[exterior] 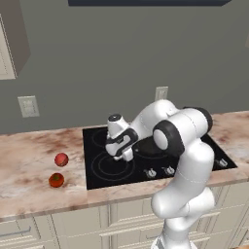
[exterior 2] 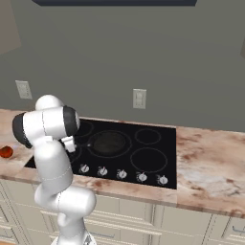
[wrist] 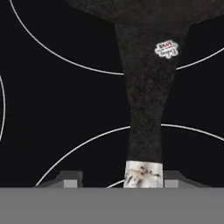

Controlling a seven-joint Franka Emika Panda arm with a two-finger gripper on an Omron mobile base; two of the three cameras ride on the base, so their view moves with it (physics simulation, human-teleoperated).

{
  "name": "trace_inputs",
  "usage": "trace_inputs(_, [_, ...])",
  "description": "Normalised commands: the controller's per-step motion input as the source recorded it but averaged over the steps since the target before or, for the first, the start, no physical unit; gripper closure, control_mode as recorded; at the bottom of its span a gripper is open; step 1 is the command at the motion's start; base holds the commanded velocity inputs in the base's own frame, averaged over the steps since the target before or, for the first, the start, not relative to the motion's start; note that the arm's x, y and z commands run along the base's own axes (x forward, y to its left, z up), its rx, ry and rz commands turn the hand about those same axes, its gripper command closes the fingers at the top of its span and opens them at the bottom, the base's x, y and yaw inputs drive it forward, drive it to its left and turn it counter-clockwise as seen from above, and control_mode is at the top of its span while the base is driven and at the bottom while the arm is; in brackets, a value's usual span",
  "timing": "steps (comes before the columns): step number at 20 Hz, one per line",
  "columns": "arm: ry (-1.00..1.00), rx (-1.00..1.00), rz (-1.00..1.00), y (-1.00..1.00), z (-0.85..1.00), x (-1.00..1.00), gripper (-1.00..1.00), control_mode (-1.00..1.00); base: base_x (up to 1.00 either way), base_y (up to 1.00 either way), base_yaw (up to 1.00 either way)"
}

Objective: Place the pan on the center burner on the stove. Then place the tomato and the onion in the pan and turn on the center burner.

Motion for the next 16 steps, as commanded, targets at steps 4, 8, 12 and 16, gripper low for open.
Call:
trace_inputs(4, [-0.03, 0.01, 0.00, -0.10, 0.11, -0.09, -1.00, -1.00, 0.00, 0.00, 0.00])
trace_inputs(8, [-0.11, 0.04, 0.00, -0.18, 0.24, -0.39, -1.00, -1.00, 0.00, 0.00, 0.00])
trace_inputs(12, [-0.12, 0.01, 0.04, -0.06, 0.36, -0.52, -1.00, -1.00, 0.00, 0.00, 0.00])
trace_inputs(16, [-0.06, 0.00, 0.05, 0.00, 0.43, -0.33, -1.00, -1.00, 0.00, 0.00, 0.00])
